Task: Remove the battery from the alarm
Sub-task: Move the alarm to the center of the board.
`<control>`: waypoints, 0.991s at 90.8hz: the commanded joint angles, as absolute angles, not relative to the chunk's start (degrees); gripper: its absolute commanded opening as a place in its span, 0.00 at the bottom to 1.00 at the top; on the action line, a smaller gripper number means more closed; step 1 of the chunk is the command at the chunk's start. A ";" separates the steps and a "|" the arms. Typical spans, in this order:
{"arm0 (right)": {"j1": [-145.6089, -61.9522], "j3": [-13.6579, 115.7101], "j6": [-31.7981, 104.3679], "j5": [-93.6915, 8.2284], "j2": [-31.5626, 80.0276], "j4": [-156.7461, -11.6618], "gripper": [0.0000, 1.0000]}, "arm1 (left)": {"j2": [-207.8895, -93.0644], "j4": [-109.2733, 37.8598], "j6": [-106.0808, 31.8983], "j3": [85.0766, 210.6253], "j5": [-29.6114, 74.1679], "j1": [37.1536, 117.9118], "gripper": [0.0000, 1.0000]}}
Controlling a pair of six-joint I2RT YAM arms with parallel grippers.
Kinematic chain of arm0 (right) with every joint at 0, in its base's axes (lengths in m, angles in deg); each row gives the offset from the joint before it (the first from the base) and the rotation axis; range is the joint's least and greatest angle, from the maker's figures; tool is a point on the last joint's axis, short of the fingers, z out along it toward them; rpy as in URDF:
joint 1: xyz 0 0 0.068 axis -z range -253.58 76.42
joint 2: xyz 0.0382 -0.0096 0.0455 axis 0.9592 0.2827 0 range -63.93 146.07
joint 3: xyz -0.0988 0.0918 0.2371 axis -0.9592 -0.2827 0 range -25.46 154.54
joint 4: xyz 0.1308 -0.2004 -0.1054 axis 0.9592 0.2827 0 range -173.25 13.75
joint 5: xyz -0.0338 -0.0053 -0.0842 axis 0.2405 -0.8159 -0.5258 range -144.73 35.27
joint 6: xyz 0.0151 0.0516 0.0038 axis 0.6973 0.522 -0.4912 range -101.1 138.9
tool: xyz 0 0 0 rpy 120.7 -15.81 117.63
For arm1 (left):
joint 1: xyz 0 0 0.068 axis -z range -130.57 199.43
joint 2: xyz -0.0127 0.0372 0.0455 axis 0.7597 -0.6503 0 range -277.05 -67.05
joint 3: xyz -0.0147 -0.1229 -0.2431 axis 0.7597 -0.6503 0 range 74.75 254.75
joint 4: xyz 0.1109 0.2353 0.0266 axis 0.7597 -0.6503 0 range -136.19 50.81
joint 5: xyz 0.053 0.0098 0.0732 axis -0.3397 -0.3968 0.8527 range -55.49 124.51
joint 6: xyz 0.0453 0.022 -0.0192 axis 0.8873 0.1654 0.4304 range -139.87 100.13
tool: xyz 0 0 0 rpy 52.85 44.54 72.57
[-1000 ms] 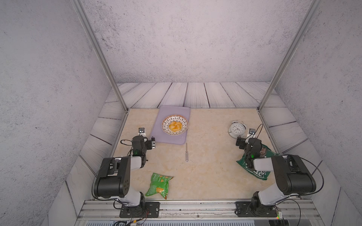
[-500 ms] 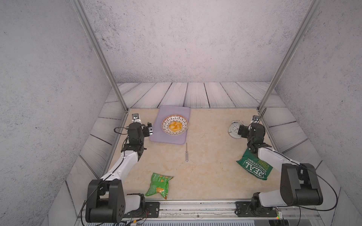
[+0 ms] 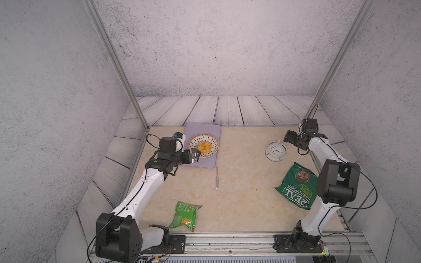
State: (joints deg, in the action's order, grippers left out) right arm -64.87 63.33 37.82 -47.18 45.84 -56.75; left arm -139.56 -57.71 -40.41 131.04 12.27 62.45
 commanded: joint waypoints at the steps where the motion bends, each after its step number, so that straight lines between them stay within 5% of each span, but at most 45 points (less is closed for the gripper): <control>1: -64.83 68.63 37.86 -38.64 51.68 -48.74 0.87 | -141.07 -61.05 -41.23 130.86 8.38 62.69 0.99; 29: -64.39 84.23 30.32 -31.09 66.75 -35.49 0.76 | -140.69 -62.65 -40.92 130.48 7.81 63.53 0.99; 66: -76.72 66.85 14.78 -27.26 57.58 -33.47 0.75 | -142.99 -62.88 -40.27 131.81 5.03 64.21 0.99; 90: -86.83 57.88 6.55 -22.61 51.10 -33.71 0.63 | -145.23 -62.46 -40.53 132.37 1.93 66.13 0.99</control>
State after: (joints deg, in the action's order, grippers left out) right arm -83.80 62.00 12.88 -24.19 53.71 -37.43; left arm -144.10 -62.59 -40.76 131.15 4.36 65.07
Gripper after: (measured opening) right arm 0.636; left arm 0.992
